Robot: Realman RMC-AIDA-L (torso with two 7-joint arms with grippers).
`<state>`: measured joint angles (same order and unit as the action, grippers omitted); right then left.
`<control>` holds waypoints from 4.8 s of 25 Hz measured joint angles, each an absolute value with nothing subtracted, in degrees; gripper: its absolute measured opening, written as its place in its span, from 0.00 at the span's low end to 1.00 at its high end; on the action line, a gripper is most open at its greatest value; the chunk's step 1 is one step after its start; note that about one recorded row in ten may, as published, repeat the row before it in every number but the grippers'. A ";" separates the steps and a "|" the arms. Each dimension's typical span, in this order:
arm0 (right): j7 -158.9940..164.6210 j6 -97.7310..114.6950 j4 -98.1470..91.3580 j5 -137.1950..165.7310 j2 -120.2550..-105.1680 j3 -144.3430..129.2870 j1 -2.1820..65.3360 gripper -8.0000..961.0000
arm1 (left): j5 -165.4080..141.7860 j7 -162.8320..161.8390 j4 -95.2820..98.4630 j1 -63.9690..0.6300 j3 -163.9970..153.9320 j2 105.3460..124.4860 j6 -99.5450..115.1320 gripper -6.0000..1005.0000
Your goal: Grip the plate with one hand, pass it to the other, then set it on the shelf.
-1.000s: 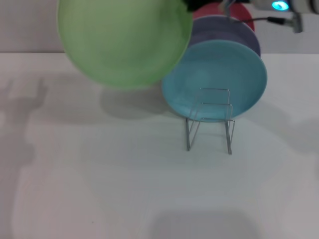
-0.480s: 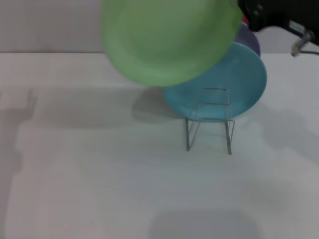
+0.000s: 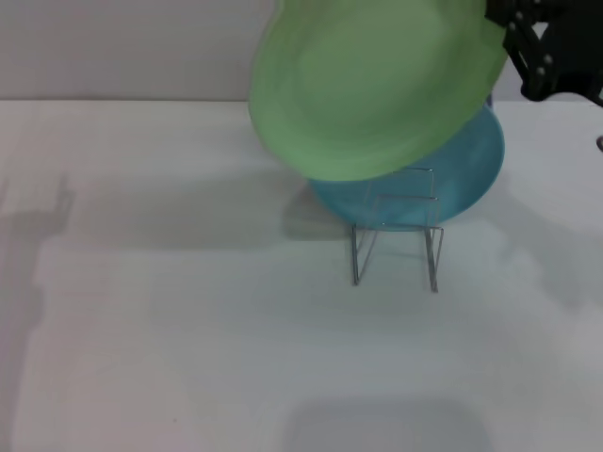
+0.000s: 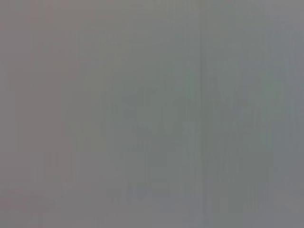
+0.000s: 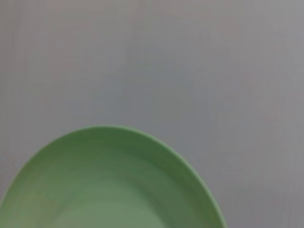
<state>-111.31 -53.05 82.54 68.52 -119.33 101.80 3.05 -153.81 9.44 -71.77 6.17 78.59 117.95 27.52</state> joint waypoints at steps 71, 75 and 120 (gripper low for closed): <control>-147.42 -68.54 55.39 49.89 -119.71 106.36 2.76 0.08 | -153.81 9.14 -67.41 1.57 76.56 118.00 21.17 0.80; -148.23 -68.54 55.20 50.29 -119.70 106.30 2.73 0.08 | -153.82 9.14 -67.21 1.44 76.46 117.96 21.17 0.80; -153.41 -88.29 28.28 4.23 -119.85 108.96 4.51 0.63 | -153.81 9.66 -64.14 0.52 74.34 118.18 27.34 0.80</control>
<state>-153.41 -88.29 28.28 4.23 -119.85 108.96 4.51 -153.81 9.66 -64.14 0.52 74.34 118.18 27.34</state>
